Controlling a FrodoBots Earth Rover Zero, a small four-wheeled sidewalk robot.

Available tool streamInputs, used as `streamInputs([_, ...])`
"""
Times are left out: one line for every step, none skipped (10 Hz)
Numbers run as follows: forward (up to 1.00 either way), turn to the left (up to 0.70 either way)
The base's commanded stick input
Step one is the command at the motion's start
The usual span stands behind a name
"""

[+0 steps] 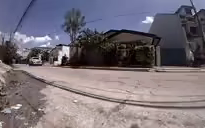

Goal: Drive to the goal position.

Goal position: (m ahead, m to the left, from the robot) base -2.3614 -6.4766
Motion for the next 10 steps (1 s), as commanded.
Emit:
streamInputs([0.0, -0.45])
streamInputs([0.0, -0.45])
streamInputs([0.0, -0.45])
streamInputs([0.0, -0.45])
streamInputs([0.0, -0.45])
streamInputs([0.0, -0.45])
streamInputs([0.0, -0.45])
streamInputs([0.0, -0.45])
streamInputs([0.0, -0.45])
streamInputs([0.0, -0.45])
